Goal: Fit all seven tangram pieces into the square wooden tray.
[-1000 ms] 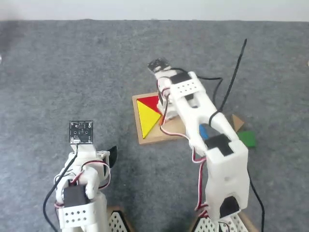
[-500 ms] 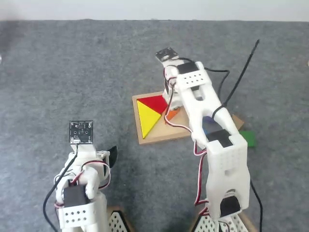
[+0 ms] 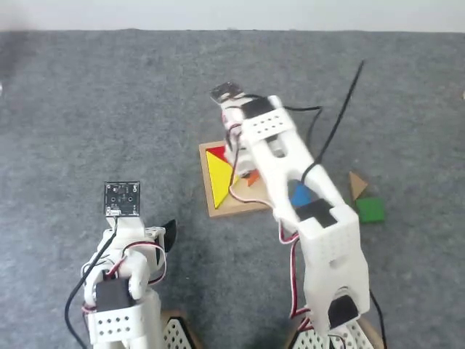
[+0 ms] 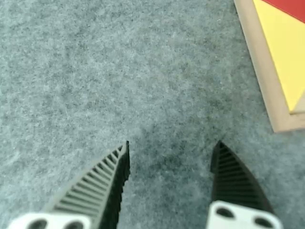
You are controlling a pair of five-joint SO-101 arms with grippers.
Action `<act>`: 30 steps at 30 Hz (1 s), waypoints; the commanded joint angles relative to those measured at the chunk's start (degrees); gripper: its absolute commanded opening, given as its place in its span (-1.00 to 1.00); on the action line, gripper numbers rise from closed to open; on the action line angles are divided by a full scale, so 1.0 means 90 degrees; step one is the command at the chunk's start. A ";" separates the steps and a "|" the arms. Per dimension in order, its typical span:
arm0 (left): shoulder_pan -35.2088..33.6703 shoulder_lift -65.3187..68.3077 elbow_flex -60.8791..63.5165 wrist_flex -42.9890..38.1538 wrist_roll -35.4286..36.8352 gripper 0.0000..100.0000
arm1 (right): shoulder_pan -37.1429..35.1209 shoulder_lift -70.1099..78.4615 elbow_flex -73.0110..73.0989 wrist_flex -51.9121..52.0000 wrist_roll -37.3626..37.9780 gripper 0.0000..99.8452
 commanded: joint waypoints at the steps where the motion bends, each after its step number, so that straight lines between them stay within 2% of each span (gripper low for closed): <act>1: 0.0000 -0.0137 -0.0142 0.0029 0.0049 -0.46 | -0.0073 -0.0259 0.0078 -0.0239 -0.0127 -0.56; 8: 0.0000 -0.0137 -0.0142 0.0029 0.0049 -0.46 | 0.0063 -0.0044 0.0283 -0.0308 -0.0147 -0.56; 18: 0.0000 -0.0137 -0.0142 0.0029 0.0049 -0.46 | 0.0650 -0.0024 0.0264 -0.0698 0.0117 -0.56; 30: 0.0000 -0.0137 -0.0142 0.0029 0.0049 -0.46 | 0.0669 0.0015 0.0147 -0.0904 0.0107 -0.56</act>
